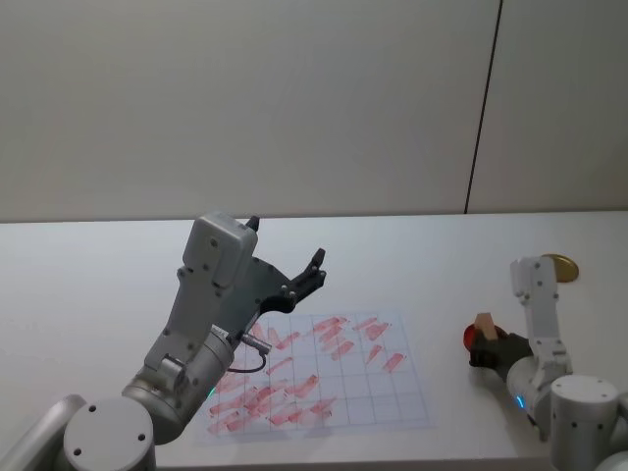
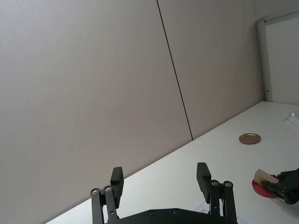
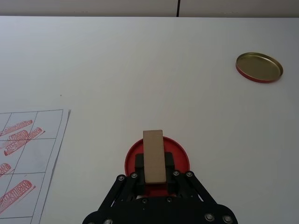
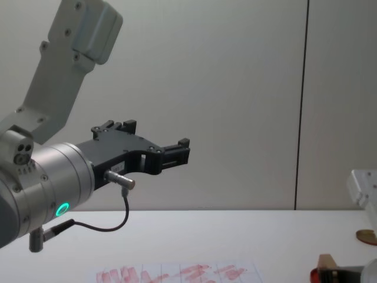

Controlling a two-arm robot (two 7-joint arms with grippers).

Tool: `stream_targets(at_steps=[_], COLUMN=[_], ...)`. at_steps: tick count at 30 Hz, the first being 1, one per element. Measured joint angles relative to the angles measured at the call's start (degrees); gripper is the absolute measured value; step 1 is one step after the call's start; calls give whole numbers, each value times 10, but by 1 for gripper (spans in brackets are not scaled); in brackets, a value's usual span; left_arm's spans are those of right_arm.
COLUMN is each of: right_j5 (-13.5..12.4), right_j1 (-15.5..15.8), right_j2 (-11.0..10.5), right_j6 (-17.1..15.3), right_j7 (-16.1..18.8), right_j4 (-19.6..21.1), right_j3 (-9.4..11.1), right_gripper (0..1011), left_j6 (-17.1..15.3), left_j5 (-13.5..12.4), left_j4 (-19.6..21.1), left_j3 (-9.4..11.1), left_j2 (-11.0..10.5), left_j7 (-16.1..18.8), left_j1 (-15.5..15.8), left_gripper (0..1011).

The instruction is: Use the one hand to pick up the stamp and affix it onto the A4 paper.

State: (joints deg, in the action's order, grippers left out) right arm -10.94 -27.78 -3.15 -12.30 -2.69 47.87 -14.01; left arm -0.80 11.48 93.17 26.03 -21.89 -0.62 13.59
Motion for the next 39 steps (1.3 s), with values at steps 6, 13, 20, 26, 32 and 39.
stream_targets(at_steps=[6, 13, 20, 26, 32, 39], right_j5=[-5, -13, -18, -17, -3, 19], right_j1=[10, 18, 24, 26, 25, 18], right_j2=[-3, -6, -7, -4, 5, 19], right_j6=[4, 2, -17, -48, -89, -121], right_j7=[0, 0, 5, 16, 35, 59], right_j4=[37, 103, 161, 195, 208, 197], right_j3=[2, 7, 8, 1, -14, -34], right_gripper=[221, 220, 220, 220, 221, 221], left_j6=[0, 0, 0, 0, 0, 0], left_j5=[0, 0, 0, 0, 0, 0], left_j4=[0, 0, 0, 0, 0, 0], left_j3=[0, 0, 0, 0, 0, 0], left_j2=[0, 0, 0, 0, 0, 0], left_j7=[0, 0, 0, 0, 0, 0], left_j1=[0, 0, 0, 0, 0, 0], left_gripper=[993, 993, 993, 993, 993, 993])
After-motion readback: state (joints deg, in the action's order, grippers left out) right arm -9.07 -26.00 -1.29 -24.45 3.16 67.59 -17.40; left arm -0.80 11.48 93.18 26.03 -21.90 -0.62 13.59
